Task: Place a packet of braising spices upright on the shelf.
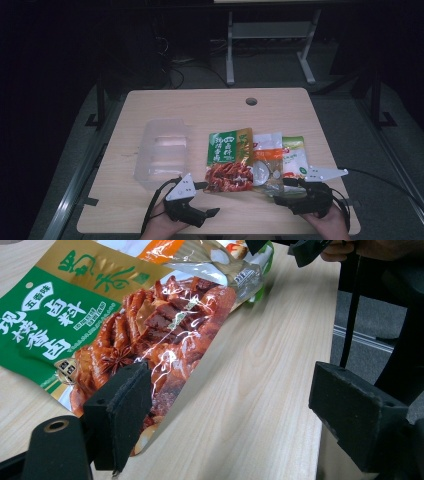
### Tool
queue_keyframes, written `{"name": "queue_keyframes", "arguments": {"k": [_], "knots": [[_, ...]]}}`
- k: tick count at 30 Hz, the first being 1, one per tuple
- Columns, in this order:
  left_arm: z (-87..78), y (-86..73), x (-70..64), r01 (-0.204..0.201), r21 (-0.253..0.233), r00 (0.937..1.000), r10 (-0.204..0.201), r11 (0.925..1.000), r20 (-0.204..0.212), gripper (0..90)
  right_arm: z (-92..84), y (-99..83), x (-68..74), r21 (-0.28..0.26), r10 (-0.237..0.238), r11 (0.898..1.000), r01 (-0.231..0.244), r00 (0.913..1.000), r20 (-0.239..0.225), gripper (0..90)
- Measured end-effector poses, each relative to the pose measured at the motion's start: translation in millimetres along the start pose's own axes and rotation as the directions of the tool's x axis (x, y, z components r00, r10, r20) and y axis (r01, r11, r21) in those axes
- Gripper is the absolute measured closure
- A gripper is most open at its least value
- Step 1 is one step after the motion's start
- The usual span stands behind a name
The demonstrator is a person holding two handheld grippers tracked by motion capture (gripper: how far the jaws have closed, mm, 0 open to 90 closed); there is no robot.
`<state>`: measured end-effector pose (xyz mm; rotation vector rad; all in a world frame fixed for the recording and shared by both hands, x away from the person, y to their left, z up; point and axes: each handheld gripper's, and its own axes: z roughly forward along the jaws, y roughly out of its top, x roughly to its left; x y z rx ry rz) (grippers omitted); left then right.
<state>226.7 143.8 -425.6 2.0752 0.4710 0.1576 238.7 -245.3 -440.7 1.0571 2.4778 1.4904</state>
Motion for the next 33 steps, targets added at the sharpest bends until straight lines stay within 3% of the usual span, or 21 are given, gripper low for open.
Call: {"name": "queue_keyframes", "arguments": {"k": [18,28,33], "knots": [[-2.4,-0.9,-3.2,-0.008,-0.002,1.0,0.008,1.0,0.001,17.1,2.8,8.8,4.5,-0.021,-0.014,1.0,0.013,0.9998,-0.013,19.4],[-4.4,0.1,-2.9,-0.004,-0.01,1.0,0.004,0.9999,-0.004,17.1,15.5,36.7,8.1,-0.01,-0.038,0.999,0.038,0.9984,-0.042,19.1],[-5.0,0.4,-2.9,-0.009,-0.013,0.9999,0.009,0.9999,-0.007,17.1,27.0,60.3,2.5,0.005,-0.057,0.998,0.057,0.9971,-0.051,19.0]]}}
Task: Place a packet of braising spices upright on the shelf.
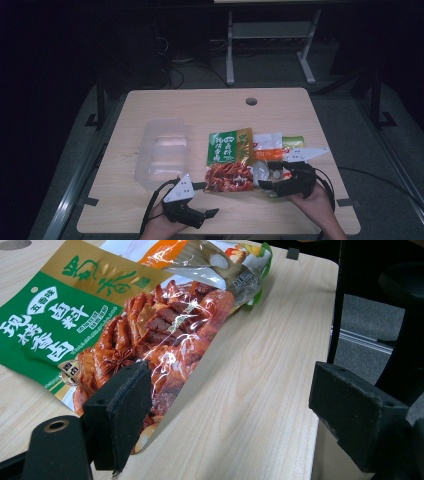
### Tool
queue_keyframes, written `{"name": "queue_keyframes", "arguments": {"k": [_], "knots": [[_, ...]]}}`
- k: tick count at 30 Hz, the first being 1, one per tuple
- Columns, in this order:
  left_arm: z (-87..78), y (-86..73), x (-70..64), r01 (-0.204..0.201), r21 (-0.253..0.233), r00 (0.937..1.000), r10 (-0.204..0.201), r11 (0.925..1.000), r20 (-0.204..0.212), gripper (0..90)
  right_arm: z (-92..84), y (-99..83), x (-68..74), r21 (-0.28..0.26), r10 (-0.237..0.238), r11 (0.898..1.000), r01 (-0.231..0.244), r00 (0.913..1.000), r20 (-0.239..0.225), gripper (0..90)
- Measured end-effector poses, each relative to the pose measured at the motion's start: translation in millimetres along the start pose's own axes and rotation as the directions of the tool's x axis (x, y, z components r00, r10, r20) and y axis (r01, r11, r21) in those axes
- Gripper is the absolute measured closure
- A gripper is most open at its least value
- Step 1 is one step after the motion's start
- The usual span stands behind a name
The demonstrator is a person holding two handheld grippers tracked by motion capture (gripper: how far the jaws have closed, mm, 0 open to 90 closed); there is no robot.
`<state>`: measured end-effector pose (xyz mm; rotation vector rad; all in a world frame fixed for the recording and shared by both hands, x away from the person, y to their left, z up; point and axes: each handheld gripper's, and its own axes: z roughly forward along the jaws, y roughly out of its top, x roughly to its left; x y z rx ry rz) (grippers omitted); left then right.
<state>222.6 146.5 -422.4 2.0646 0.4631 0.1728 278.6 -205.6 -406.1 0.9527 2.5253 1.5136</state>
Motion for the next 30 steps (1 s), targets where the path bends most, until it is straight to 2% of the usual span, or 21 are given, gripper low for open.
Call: {"name": "queue_keyframes", "arguments": {"k": [2,6,11,18,20,23,25,26,27,28,30], "knots": [[-0.4,0.1,0.3,0.003,-0.001,1.0,-0.003,1.0,-0.001,17.1,3.3,7.5,-3.5,0.017,0.016,1.0,-0.016,0.9998,-0.009,18.2],[-1.1,0.3,0.9,0.003,-0.003,1.0,-0.003,1.0,-0.002,17.1,9.0,21.7,-8.6,0.033,0.017,0.999,-0.016,0.9998,-0.009,18.2],[-1.8,0.7,1.2,0.005,-0.008,1.0,-0.005,1.0,-0.002,17.1,15.7,38.5,-12.6,0.041,0.006,0.999,-0.006,1.0,-0.008,18.2],[-2.4,0.9,2.0,0.003,-0.008,1.0,-0.003,1.0,-0.002,17.1,30.6,61.6,-19.8,0.086,0.003,0.996,-0.002,1.0,-0.004,18.6],[-2.4,0.9,2.5,0.001,-0.008,1.0,-0.001,1.0,-0.003,17.1,32.2,63.4,-21.3,0.083,-0.002,0.997,0.002,1.0,-0.003,19.0],[-3.1,1.2,3.3,-0.003,-0.008,1.0,0.003,1.0,-0.004,17.1,40.0,73.3,-30.2,0.113,0.018,0.993,-0.019,0.9998,0.01,19.2],[-3.2,1.4,3.0,0.003,-0.014,1.0,-0.003,0.9999,-0.003,17.1,41.1,74.0,-32.2,0.105,0.019,0.994,-0.02,0.9998,0.01,19.5],[-3.5,1.5,3.0,0.005,-0.016,1.0,-0.005,0.9999,-0.003,17.1,44.4,77.3,-37.7,0.131,0.045,0.99,-0.047,0.9988,0.016,19.4],[-4.1,1.8,3.4,0.002,-0.01,1.0,-0.002,0.9999,-0.004,17.1,44.4,77.3,-37.7,0.131,0.045,0.99,-0.047,0.9988,0.016,19.4],[-3.7,1.7,3.1,0.009,-0.017,1.0,-0.009,0.9998,-0.004,17.1,46.8,80.7,-42.0,0.137,0.072,0.988,-0.074,0.9972,0.018,19.7],[-3.7,1.8,3.5,0.006,-0.014,1.0,-0.006,0.9999,-0.004,17.1,47.5,82.0,-43.6,0.141,0.072,0.987,-0.074,0.9972,0.02,19.9]]}}
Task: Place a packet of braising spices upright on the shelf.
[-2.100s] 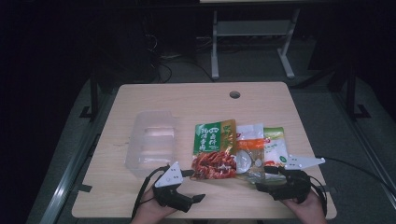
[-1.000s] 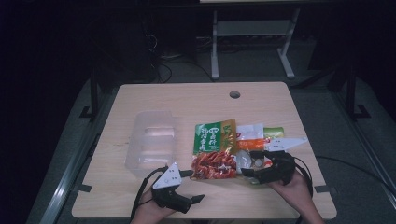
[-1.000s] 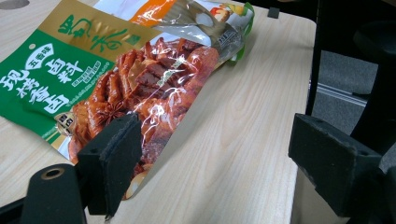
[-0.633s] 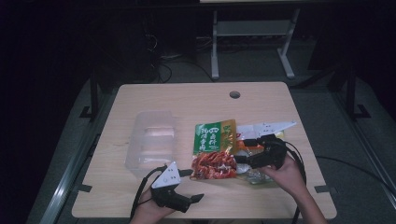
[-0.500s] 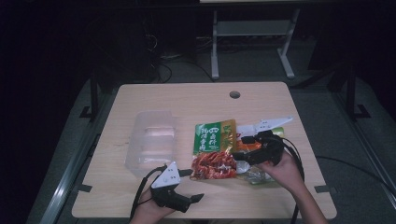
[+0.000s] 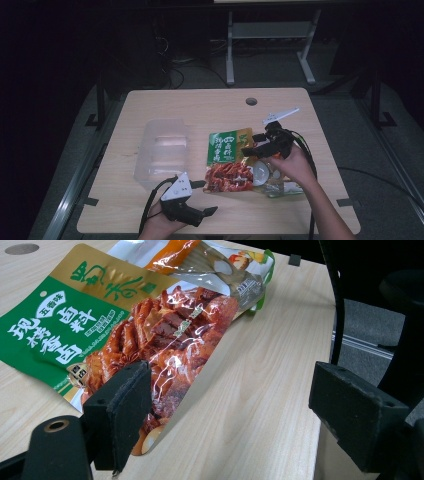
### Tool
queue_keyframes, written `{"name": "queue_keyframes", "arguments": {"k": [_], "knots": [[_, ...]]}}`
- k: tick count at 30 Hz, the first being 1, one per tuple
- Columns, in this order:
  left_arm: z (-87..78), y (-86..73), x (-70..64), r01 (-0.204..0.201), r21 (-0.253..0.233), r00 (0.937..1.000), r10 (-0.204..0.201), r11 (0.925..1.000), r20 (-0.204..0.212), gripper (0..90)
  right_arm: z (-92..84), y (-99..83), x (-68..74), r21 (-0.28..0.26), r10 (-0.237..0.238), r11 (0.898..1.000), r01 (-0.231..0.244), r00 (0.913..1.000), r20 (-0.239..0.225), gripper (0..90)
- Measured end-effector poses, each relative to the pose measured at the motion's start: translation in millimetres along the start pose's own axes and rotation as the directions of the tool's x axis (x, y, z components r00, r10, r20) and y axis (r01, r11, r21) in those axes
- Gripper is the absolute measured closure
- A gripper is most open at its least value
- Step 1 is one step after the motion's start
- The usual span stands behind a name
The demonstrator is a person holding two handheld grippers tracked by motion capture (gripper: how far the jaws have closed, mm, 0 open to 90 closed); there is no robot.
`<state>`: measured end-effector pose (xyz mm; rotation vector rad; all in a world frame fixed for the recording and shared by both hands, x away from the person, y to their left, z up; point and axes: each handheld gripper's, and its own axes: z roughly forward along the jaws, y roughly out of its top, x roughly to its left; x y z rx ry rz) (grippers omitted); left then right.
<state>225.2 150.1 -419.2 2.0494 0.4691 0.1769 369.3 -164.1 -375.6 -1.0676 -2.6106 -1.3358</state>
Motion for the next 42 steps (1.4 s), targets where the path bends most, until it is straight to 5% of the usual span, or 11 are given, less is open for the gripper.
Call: {"name": "queue_keyframes", "arguments": {"k": [20,42], "knots": [[0.2,0.6,-1.2,0.006,-0.01,1.0,-0.006,0.9999,0.004,17.1,27.4,2.2,-39.3,0.097,0.103,0.989,-0.11,0.992,0.072,22.5],[1.1,0.6,-2.7,0.005,-0.011,1.0,-0.005,0.9999,0.005,17.1,40.0,-1.0,-52.8,0.149,0.152,0.975,-0.167,0.9828,0.105,33.7]]}}
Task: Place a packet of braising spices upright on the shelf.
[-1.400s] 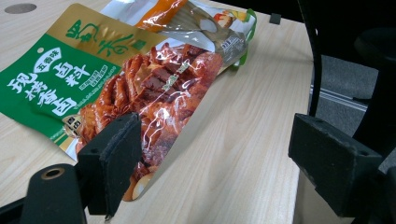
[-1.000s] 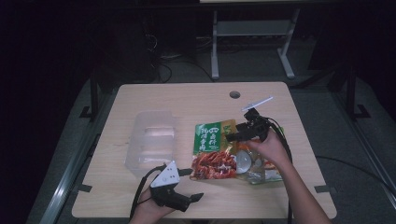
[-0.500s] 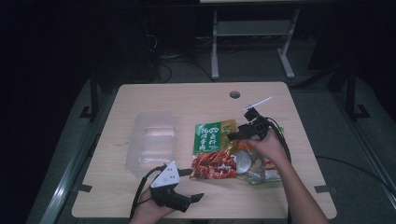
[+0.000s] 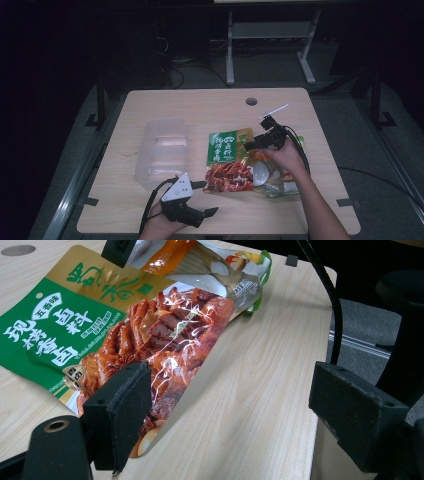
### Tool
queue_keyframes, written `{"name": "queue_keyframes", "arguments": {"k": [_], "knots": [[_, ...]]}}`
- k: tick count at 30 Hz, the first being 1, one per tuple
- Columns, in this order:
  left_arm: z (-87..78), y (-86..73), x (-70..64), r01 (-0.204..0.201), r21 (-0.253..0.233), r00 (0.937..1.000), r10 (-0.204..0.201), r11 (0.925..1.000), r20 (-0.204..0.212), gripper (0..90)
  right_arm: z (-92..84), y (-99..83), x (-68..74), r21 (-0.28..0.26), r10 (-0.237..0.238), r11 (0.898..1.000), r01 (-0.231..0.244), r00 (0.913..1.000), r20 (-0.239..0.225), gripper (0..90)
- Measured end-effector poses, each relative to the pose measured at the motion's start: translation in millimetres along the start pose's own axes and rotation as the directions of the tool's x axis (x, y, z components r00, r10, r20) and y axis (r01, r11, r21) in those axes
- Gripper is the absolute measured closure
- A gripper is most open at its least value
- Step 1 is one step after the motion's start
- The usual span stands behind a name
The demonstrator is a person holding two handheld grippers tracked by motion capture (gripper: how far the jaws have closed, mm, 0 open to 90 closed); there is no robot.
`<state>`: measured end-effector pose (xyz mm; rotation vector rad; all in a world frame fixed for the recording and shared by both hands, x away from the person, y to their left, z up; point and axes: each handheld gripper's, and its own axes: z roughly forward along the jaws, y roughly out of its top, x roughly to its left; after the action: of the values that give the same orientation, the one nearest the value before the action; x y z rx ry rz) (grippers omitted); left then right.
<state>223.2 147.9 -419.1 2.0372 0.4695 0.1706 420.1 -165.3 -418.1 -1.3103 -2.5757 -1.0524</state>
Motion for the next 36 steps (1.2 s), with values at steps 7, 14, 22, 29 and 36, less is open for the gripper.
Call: {"name": "queue_keyframes", "arguments": {"k": [7,14,22,29,36], "knots": [[0.3,0.0,0.0,0.001,0.0,1.0,-0.001,1.0,0.0,17.1,5.5,0.9,-1.6,0.019,-0.003,1.0,0.003,1.0,-0.002,37.3],[0.1,0.1,-0.1,-0.001,0.001,1.0,0.001,1.0,0.001,17.1,12.5,1.4,-2.4,0.041,-0.001,0.999,0.001,0.9999,0.012,41.3],[0.1,0.2,0.0,-0.006,0.003,1.0,0.006,1.0,0.0,17.1,19.7,2.1,1.7,0.067,-0.015,0.998,0.014,0.9998,0.009,60.5],[-0.5,0.3,0.1,-0.006,0.006,1.0,0.006,1.0,-0.002,17.1,21.1,2.2,4.6,0.077,-0.025,0.997,0.025,0.9997,0.003,78.2],[-1.1,0.3,1.7,0.002,0.009,1.0,-0.002,1.0,-0.005,17.1,16.7,0.3,7.0,0.04,-0.039,0.998,0.041,0.9984,-0.039,90.0]]}}
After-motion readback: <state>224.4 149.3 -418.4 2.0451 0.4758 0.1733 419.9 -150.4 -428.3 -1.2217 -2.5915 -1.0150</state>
